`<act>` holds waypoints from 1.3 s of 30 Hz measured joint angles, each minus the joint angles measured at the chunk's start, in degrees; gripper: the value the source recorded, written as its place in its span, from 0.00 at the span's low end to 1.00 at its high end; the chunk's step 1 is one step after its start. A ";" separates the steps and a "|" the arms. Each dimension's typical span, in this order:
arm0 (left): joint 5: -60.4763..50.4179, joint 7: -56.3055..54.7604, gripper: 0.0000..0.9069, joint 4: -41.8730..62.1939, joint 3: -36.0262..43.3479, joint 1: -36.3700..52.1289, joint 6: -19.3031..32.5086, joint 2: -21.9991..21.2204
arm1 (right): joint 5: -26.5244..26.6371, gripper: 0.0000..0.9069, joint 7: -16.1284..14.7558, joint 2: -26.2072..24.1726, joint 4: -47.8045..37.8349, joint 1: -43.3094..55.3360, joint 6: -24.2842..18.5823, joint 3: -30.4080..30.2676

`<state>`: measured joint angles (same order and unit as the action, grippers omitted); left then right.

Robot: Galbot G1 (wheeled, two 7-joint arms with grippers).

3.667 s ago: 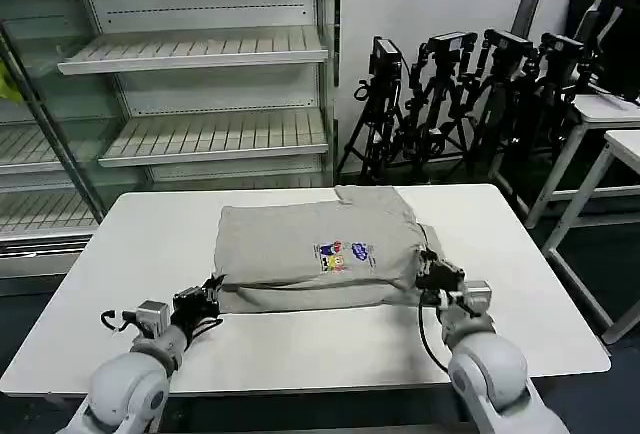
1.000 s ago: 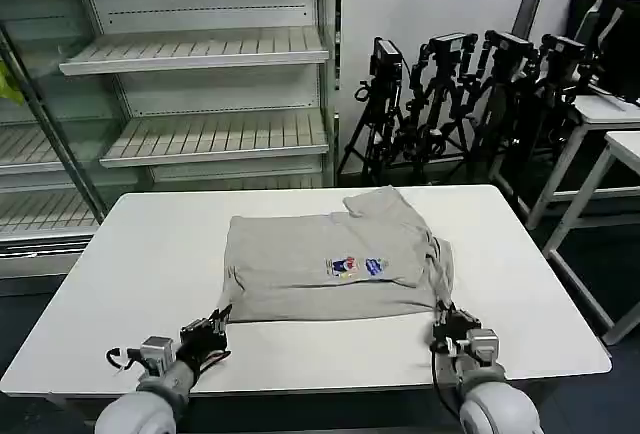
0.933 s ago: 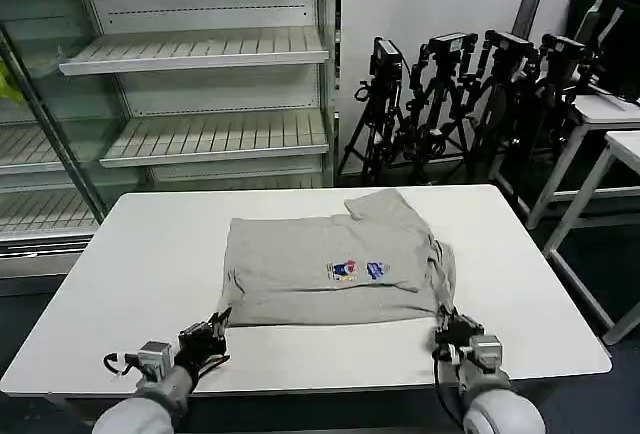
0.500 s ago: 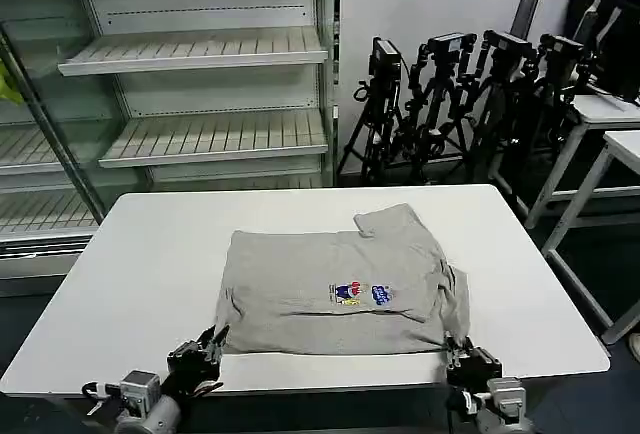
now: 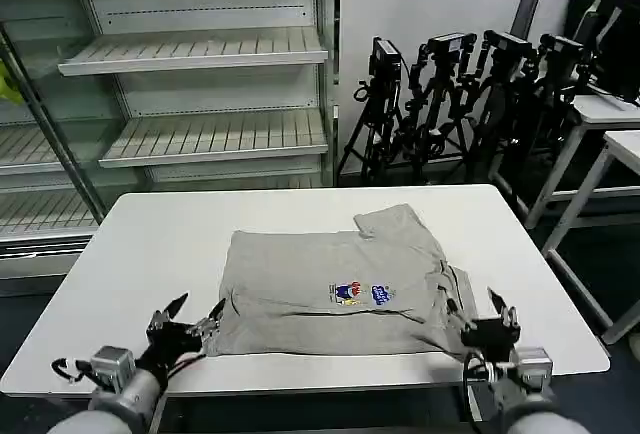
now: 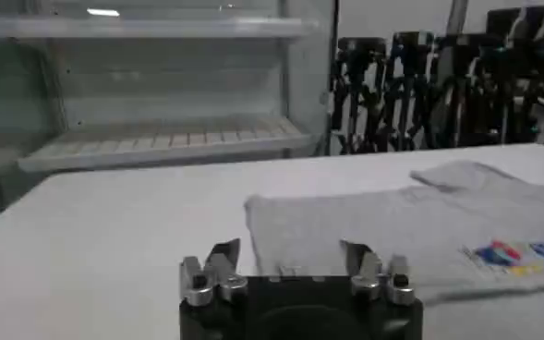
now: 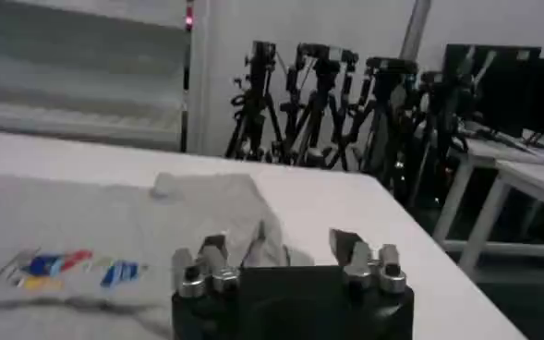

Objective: Fold and organize the clothes.

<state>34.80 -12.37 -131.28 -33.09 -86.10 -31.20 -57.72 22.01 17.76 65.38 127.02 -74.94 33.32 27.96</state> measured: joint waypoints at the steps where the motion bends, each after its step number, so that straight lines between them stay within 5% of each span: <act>1: 0.50 -0.12 1.00 0.74 0.32 1.23 -0.09 0.28 | 0.18 1.00 0.06 0.15 -1.63 2.17 0.01 -0.69; 16: 4.81 -1.41 1.00 21.19 13.80 26.51 -1.46 2.21 | 0.27 1.00 -1.06 3.60 -32.02 31.45 -0.14 -11.69; 34: 5.44 -1.74 1.00 42.73 25.99 45.50 -1.65 -2.72 | -1.11 1.00 -3.44 9.86 -58.90 48.16 -0.18 -16.42; 35: 5.41 -1.74 0.39 43.69 26.30 46.16 -1.64 -3.05 | -1.08 1.00 -3.60 10.20 -60.02 48.61 -0.18 -16.53; 36: 5.41 -1.73 0.03 44.49 26.56 46.73 -1.63 -3.29 | -1.05 1.00 -3.77 10.52 -61.02 48.95 -0.17 -16.66; 38: 5.40 -1.76 0.02 46.20 27.01 47.66 -1.60 -3.74 | -1.03 0.94 -4.17 11.02 -62.63 49.41 -0.15 -17.04; 39: 5.40 -1.76 0.02 46.88 27.21 48.00 -1.54 -3.93 | -1.06 0.68 -4.37 11.19 -63.29 49.64 -0.17 -17.22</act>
<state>40.20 -14.12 -84.40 -5.88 -38.10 -32.74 -61.65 20.95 13.39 76.57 63.73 -25.31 33.15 10.73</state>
